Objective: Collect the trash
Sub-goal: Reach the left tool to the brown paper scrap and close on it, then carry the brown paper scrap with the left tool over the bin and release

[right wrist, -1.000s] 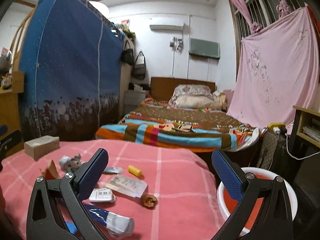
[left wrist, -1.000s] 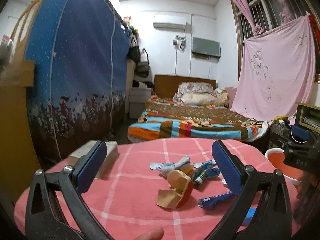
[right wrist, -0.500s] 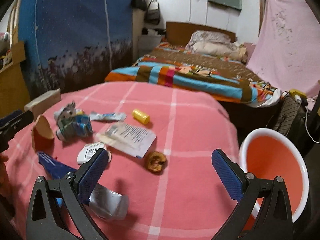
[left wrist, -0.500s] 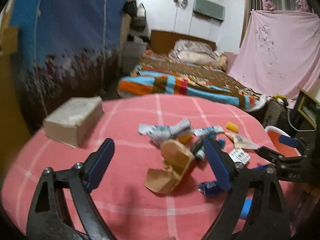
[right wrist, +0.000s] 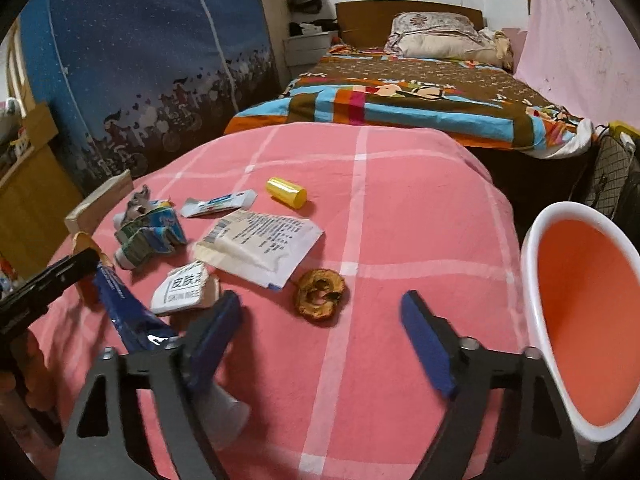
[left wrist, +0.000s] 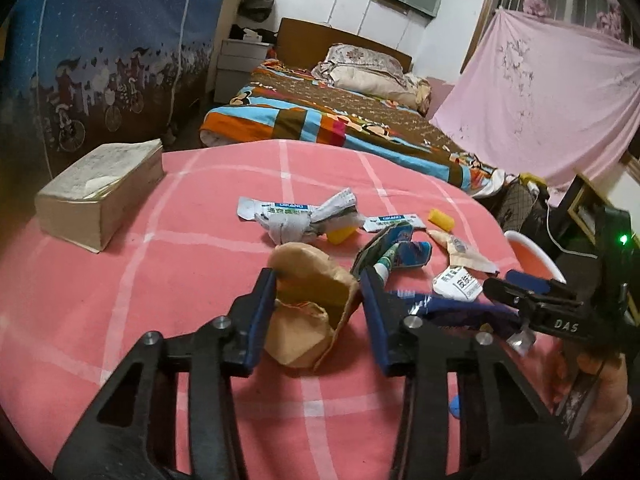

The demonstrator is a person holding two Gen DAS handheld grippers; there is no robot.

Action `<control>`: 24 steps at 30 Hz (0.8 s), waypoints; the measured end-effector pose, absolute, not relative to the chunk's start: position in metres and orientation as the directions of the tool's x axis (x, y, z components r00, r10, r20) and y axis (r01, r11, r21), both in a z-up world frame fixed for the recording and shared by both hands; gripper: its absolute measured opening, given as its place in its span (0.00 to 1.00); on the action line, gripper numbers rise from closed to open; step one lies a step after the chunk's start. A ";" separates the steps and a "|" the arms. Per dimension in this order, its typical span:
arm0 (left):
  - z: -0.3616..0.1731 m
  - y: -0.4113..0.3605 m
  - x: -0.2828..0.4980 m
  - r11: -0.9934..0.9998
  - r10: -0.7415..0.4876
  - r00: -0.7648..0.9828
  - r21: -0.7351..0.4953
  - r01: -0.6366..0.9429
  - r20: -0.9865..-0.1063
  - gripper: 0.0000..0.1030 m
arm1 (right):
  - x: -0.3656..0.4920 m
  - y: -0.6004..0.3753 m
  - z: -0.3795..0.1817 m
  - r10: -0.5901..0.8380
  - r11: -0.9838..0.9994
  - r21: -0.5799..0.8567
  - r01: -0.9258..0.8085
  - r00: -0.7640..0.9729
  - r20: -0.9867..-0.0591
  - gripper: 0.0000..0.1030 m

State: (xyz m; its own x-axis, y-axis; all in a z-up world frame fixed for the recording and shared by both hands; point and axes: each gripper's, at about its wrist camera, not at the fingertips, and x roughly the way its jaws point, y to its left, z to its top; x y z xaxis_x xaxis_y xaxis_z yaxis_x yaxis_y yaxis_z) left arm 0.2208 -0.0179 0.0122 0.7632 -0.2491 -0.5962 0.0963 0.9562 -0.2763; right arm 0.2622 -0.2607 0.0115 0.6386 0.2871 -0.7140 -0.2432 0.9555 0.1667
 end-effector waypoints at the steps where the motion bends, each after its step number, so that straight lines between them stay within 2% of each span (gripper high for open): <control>1: 0.013 -0.018 0.220 0.956 -0.251 0.764 -0.277 0.098 -0.594 0.22 | 0.262 -0.260 0.012 0.295 0.953 0.172 -0.250 0.636 -0.713 0.64; 2: 0.013 -0.019 0.218 0.957 -0.250 0.765 -0.273 0.102 -0.593 0.21 | 0.261 -0.260 0.012 0.302 0.951 0.176 -0.255 0.635 -0.711 0.61; 4: 0.013 -0.022 0.215 0.960 -0.246 0.766 -0.260 0.107 -0.594 0.19 | 0.261 -0.260 0.012 0.312 0.948 0.184 -0.261 0.633 -0.708 0.46; 8: 0.014 -0.027 0.208 0.962 -0.245 0.773 -0.245 0.120 -0.584 0.17 | 0.261 -0.259 0.011 0.333 0.940 0.199 -0.276 0.624 -0.707 0.35; 10: 0.015 -0.029 0.203 0.963 -0.244 0.780 -0.241 0.123 -0.576 0.17 | 0.259 -0.258 0.012 0.341 0.937 0.200 -0.287 0.623 -0.704 0.24; 12: 0.017 -0.030 0.200 0.963 -0.244 0.785 -0.239 0.126 -0.569 0.16 | 0.256 -0.256 0.011 0.352 0.932 0.203 -0.299 0.623 -0.699 0.19; 19: 0.033 -0.041 0.192 0.966 -0.237 0.829 -0.216 0.145 -0.506 0.15 | 0.245 -0.261 0.019 0.354 0.934 0.201 -0.297 0.674 -0.648 0.17; 24: 0.045 -0.059 0.192 0.967 -0.242 0.854 -0.183 0.176 -0.460 0.05 | 0.235 -0.266 0.028 0.368 0.929 0.203 -0.308 0.720 -0.589 0.17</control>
State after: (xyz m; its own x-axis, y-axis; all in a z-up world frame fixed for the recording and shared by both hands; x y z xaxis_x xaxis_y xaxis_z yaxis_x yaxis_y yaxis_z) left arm 0.1919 -0.0586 0.0451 0.8541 -0.2423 -0.4602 0.1758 0.9673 -0.1831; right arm 0.2352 -0.2665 0.0280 0.7196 0.3676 -0.5891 -0.3082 0.9293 0.2034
